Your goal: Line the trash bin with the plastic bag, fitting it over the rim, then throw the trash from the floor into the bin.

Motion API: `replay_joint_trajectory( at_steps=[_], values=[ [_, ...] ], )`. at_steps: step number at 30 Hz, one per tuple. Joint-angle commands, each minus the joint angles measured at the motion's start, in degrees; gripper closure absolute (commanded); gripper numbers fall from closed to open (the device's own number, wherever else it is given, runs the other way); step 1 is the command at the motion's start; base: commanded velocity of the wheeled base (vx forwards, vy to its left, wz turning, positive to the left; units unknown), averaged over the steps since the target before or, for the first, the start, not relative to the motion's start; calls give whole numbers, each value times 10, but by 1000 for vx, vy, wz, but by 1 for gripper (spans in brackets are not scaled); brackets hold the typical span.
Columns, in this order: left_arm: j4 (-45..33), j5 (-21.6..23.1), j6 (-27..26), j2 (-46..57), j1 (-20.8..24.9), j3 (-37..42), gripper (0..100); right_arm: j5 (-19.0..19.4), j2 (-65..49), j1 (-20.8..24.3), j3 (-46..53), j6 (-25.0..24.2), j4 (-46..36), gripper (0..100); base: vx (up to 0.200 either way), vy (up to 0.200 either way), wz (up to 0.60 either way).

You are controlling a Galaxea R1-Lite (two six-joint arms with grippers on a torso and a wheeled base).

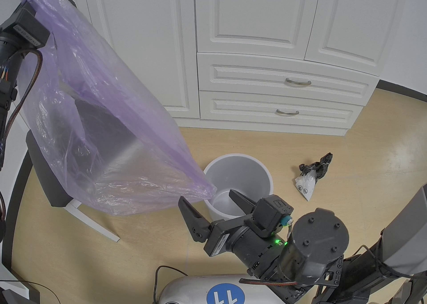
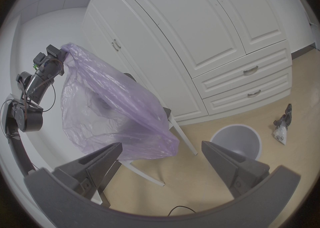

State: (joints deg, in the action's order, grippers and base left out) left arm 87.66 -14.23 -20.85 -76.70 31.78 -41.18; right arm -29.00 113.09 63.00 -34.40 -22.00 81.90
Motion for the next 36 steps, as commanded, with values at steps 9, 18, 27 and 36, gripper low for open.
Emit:
replay_joint_trajectory(
  at_steps=[9,18,27,36],
  values=[
    [1,0,0,-1,7,0,100,-10,33,-1,-30,-21,6,0,0,0,0],
    [1,-3,0,2,7,-1,100,-41,85,4,-52,-9,81,0,0,0,0],
    [1,-4,0,2,7,-3,100,-73,97,11,-61,48,81,0,0,0,0],
    [1,-4,0,2,7,-2,100,-105,88,12,-90,63,81,0,0,0,0]
  ],
)
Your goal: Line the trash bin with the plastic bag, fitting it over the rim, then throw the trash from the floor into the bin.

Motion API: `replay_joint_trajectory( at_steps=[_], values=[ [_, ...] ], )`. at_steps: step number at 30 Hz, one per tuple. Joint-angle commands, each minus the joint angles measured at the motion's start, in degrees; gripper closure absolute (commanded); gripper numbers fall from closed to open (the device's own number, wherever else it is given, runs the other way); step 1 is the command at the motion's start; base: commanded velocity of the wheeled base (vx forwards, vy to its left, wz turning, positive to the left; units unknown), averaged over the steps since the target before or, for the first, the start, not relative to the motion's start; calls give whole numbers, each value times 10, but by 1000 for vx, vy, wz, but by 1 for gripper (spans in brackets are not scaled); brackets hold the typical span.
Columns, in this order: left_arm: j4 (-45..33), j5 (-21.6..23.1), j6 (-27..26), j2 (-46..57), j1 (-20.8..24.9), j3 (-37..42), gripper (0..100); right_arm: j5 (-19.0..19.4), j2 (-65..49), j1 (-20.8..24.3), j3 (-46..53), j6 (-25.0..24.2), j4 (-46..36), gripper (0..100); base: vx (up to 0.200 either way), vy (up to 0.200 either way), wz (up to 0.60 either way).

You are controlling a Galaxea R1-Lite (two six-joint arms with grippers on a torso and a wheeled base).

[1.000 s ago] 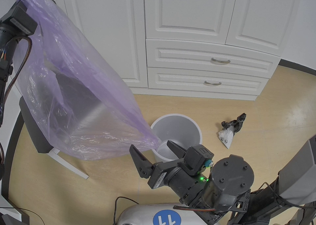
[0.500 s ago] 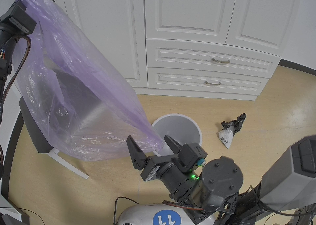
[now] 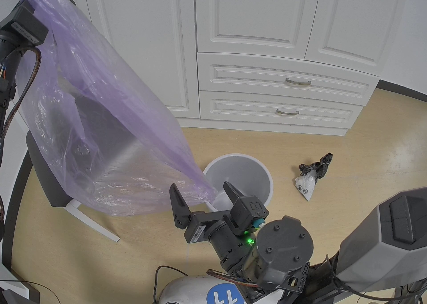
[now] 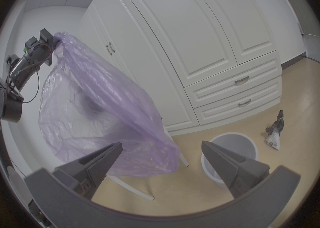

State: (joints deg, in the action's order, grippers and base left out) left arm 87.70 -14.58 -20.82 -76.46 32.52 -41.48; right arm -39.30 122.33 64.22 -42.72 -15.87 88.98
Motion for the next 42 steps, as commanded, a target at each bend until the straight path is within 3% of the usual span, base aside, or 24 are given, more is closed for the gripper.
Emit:
replay_joint_trajectory(
  at_steps=[1,12,39,40,42],
  values=[
    [0,0,0,0,0,0,100,-2,-6,-2,-8,1,10,0,0,0,0],
    [-1,0,0,10,0,-1,100,-9,-2,-34,-25,10,10,0,0,0,0],
    [-1,-7,0,31,0,1,100,-7,-4,-56,-43,2,10,0,0,0,0],
    [-1,-7,0,31,0,1,100,-7,-4,-56,-43,2,10,100,0,0,0],
    [-1,-7,0,28,0,2,100,-7,-10,-53,-46,1,10,100,0,0,0]
  ],
)
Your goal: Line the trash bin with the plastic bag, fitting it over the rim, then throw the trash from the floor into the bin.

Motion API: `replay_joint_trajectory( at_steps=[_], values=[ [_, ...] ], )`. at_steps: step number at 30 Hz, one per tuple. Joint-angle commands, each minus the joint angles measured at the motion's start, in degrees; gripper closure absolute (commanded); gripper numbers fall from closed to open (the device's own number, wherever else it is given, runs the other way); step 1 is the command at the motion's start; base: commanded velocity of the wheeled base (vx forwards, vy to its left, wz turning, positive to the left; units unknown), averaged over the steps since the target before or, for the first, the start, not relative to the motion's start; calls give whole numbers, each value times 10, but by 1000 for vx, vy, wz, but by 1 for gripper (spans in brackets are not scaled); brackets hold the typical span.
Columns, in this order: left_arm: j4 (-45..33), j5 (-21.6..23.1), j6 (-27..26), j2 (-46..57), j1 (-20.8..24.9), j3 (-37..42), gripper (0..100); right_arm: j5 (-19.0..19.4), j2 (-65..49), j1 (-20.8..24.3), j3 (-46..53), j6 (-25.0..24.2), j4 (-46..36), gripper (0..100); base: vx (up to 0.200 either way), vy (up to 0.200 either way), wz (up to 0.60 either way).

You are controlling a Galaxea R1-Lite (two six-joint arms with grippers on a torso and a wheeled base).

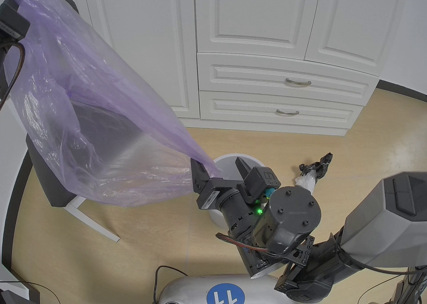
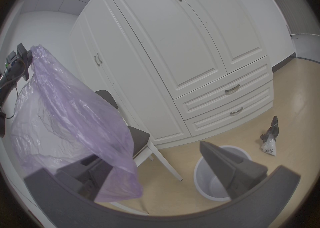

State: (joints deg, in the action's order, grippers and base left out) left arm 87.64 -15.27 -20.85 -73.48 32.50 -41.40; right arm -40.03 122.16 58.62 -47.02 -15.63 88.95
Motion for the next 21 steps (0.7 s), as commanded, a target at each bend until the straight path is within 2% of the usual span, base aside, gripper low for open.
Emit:
replay_joint_trajectory(
  at_steps=[1,9,14,21],
  values=[
    [0,0,-1,-3,0,1,100,1,-10,4,-4,-4,10,100,0,0,0],
    [0,0,-1,-16,0,3,100,6,-55,21,11,-25,10,100,0,0,0],
    [0,0,-1,-36,0,14,100,13,-83,24,29,-5,10,100,0,0,0],
    [0,0,7,-90,0,14,100,23,-117,-17,45,48,10,100,0,0,0]
  ],
)
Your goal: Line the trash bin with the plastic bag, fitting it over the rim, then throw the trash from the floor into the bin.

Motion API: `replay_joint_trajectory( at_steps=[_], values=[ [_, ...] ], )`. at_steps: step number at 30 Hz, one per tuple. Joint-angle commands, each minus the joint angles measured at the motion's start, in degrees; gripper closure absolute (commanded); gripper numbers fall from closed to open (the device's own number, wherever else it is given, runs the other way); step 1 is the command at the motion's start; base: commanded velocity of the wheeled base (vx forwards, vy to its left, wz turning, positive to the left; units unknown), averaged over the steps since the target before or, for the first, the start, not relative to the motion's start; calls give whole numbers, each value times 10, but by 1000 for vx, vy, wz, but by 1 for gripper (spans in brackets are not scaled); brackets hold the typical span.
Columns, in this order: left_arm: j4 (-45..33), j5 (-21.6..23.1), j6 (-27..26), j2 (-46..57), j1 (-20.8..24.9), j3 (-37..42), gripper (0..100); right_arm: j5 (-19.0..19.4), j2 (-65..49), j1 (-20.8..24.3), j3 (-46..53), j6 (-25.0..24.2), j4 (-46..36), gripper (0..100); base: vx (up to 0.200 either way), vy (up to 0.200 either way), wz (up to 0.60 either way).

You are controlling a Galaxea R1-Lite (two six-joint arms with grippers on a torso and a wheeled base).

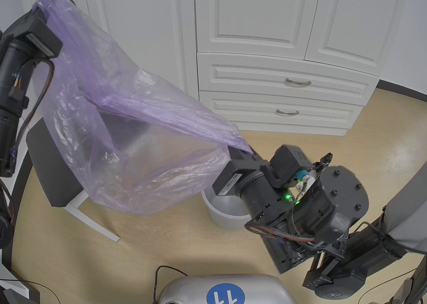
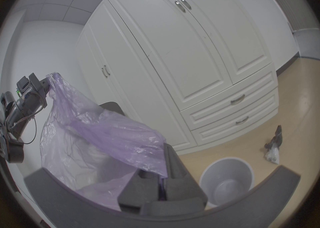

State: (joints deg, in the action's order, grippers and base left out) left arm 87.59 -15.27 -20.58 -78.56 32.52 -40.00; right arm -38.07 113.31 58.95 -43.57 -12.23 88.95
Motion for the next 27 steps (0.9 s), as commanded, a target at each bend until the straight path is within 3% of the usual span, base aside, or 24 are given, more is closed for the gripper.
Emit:
replay_joint_trajectory(
  at_steps=[1,7,16,27],
  values=[
    [0,0,5,-46,1,0,100,5,-33,-24,16,22,10,100,0,0,0],
    [0,0,11,-96,0,1,100,14,-74,-68,45,59,7,100,0,0,0],
    [0,1,28,-170,0,11,100,20,-172,-115,70,79,-81,100,0,0,0],
    [0,3,23,-171,-14,34,100,19,-253,-198,133,186,-94,100,0,0,0]
  ],
)
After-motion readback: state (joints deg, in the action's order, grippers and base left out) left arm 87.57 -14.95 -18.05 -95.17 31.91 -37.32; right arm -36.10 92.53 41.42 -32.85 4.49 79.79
